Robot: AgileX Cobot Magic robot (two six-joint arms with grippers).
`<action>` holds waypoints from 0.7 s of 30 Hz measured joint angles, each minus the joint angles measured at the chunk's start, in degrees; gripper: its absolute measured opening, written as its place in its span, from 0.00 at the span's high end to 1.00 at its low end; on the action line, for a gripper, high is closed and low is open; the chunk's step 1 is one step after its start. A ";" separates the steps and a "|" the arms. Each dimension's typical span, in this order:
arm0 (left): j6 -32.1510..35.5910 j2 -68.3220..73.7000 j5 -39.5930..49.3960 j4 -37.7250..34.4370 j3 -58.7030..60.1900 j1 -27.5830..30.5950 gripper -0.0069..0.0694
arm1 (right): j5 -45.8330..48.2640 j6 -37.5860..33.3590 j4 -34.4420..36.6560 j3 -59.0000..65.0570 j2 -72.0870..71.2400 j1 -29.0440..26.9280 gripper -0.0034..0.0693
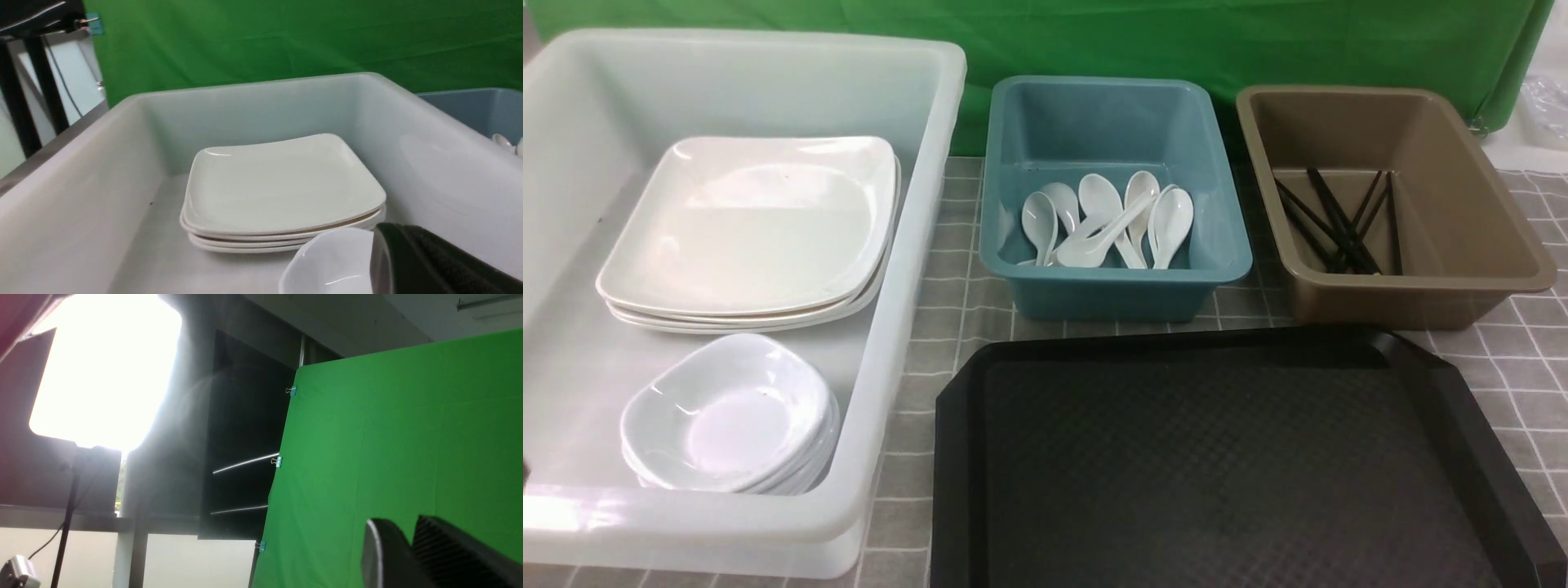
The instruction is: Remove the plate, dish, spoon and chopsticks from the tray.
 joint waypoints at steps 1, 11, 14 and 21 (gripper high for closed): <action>-0.67 -0.42 0.91 -0.01 0.05 0.98 0.91 | -0.07 0.00 0.00 0.00 0.00 0.00 0.75; -3.62 -0.80 8.45 -0.19 0.22 2.37 0.91 | 0.72 0.00 0.00 0.04 0.00 0.00 0.72; -3.81 -0.80 8.45 -0.19 0.22 2.37 0.91 | 1.62 0.00 0.00 0.04 0.00 0.00 0.70; -3.81 -0.80 8.45 -0.14 0.22 2.37 0.90 | 1.99 -0.07 0.00 0.04 0.00 0.00 0.67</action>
